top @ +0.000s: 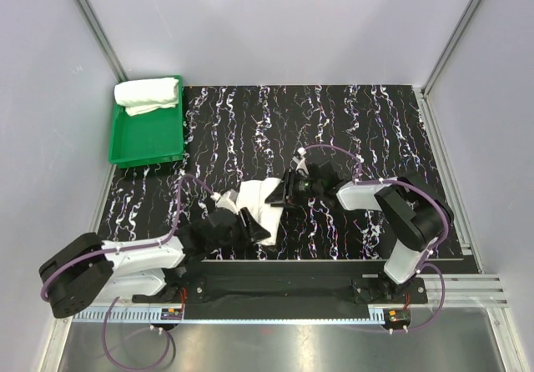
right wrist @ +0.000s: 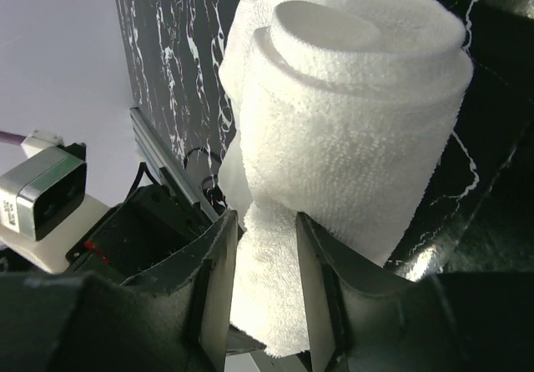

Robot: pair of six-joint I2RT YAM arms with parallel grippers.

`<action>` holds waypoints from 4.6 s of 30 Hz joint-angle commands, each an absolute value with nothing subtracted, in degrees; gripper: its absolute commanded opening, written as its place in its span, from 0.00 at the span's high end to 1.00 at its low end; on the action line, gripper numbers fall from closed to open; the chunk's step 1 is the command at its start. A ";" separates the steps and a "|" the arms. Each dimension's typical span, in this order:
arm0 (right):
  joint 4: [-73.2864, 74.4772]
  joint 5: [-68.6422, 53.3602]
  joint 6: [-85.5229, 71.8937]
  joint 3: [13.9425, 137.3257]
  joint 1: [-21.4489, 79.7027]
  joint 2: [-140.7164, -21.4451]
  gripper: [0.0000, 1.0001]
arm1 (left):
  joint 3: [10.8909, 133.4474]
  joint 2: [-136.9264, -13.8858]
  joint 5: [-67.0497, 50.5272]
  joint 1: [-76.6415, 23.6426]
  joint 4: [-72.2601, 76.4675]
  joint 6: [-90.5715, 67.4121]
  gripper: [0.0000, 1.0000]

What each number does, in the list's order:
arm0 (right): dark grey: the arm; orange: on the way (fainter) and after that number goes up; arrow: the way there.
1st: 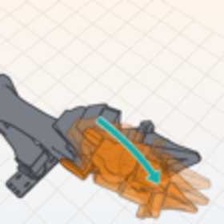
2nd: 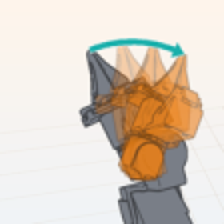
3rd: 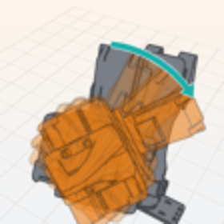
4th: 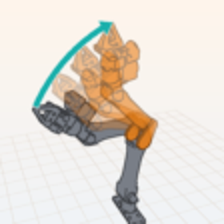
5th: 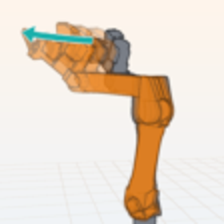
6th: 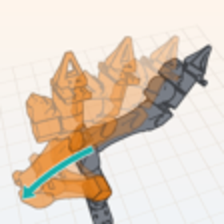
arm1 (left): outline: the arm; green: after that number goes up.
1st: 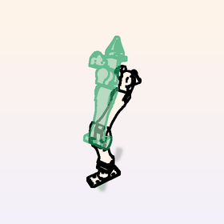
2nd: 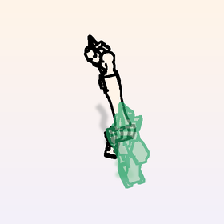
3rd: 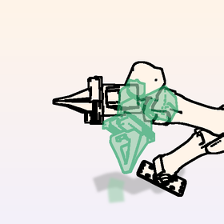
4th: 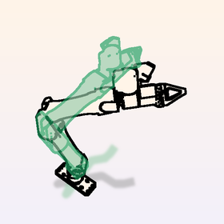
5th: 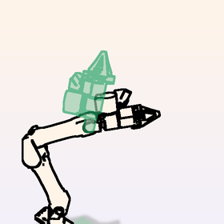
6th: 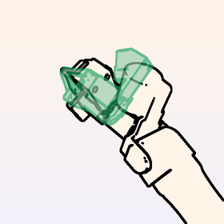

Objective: Roll the towels
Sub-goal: Roll the towel

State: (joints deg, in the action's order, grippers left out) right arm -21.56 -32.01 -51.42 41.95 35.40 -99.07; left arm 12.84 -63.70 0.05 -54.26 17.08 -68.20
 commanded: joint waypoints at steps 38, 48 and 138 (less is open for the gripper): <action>-1.76 -22.85 -44.91 55.11 41.04 -102.48 0.62 | 47.04 -86.48 41.32 -77.61 -27.88 -47.73 0.16; 4.47 -21.01 -44.04 57.04 40.96 -96.60 0.61 | 43.07 -87.71 34.55 -71.38 -23.82 -47.38 0.18; 7.99 -15.03 -41.75 39.46 27.86 -87.45 0.62 | 49.92 -90.38 -17.14 -45.70 -21.36 -34.11 0.20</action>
